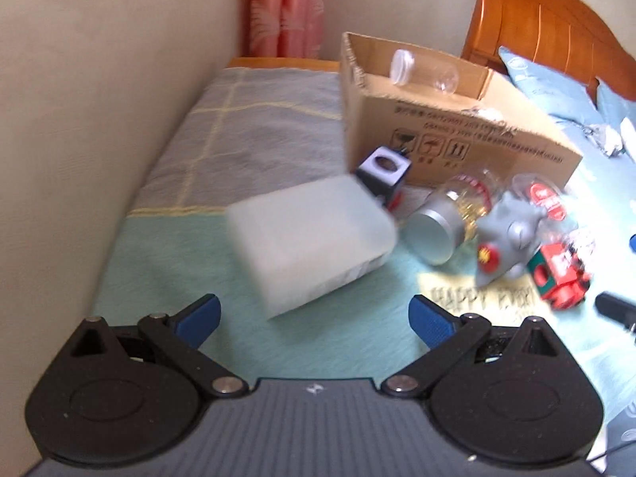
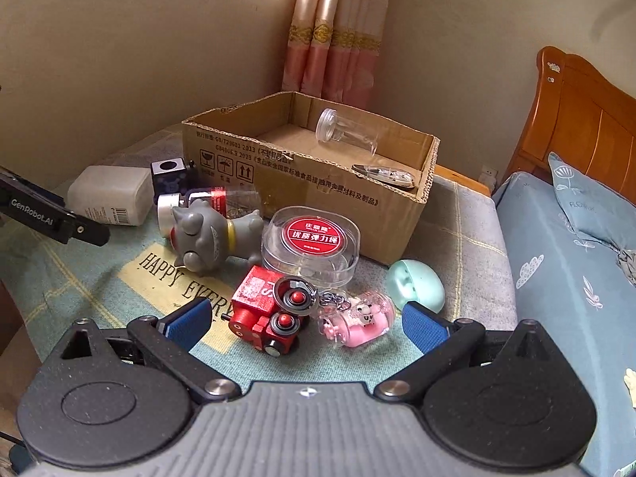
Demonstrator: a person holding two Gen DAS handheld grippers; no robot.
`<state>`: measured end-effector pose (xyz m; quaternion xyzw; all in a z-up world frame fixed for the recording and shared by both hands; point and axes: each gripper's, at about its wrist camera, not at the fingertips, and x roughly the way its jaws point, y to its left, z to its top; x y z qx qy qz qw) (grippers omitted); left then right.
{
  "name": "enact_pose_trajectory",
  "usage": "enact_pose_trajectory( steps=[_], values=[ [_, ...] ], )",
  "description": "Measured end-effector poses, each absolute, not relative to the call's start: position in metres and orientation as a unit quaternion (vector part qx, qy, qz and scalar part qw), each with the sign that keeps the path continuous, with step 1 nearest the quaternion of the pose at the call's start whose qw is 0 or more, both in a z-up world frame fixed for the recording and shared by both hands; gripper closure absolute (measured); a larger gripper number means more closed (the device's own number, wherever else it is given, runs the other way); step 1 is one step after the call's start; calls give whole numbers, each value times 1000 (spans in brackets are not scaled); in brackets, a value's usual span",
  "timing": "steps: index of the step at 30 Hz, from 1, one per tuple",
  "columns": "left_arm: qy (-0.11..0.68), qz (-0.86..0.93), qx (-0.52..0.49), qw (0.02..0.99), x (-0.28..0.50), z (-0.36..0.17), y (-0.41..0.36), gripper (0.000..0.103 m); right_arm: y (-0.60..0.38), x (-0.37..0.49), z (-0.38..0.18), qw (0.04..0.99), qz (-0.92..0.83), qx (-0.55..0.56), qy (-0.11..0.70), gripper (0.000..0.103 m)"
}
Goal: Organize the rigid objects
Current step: 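Grasp the white translucent container with the left gripper while the right grasps the grey toy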
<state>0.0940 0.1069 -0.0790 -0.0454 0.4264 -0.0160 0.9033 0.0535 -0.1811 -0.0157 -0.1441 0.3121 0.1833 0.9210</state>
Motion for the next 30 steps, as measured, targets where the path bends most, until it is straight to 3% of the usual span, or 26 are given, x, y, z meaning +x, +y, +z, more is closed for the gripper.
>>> enact_pose_trajectory(
  steps=[13,16,18,28,30],
  values=[
    [419,20,-64,906,132,-83,97,3,-171,54,-16,914,207,-152,313,0],
    [410,24,-60,910,130,-83,102,6,-165,56,-16,910,223,-157,312,0],
    [406,19,-73,911,127,-81,108,15,-159,58,-16,907,235,-164,309,0],
    [409,33,-59,910,109,-76,121,19,-123,88,-23,894,279,-178,301,0],
    [409,34,-58,910,111,-77,121,19,-117,94,-25,894,280,-174,302,6]
  ],
)
